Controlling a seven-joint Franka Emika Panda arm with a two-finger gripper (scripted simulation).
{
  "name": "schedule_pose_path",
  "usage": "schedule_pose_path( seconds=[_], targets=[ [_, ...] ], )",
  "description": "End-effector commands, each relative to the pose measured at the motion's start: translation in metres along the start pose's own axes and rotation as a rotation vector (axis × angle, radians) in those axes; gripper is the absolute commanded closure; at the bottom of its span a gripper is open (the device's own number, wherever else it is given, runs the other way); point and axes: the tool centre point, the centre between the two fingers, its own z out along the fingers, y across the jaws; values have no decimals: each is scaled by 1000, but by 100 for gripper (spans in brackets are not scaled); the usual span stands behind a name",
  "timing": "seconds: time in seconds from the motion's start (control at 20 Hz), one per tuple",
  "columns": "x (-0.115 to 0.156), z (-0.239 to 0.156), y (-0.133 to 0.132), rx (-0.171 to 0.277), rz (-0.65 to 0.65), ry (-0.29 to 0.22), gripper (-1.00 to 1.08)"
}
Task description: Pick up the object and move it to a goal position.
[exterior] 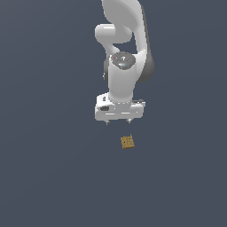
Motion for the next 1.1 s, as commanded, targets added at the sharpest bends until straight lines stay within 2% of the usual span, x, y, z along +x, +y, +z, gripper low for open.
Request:
schedule_pose_path(
  seconds=[0.0, 0.45, 1.05],
  targets=[
    [0, 0, 0, 0, 0, 0, -92],
    [-5, 9, -25, 36, -3, -29, -92],
    [3, 28, -31, 33, -13, -31, -92]
  ],
)
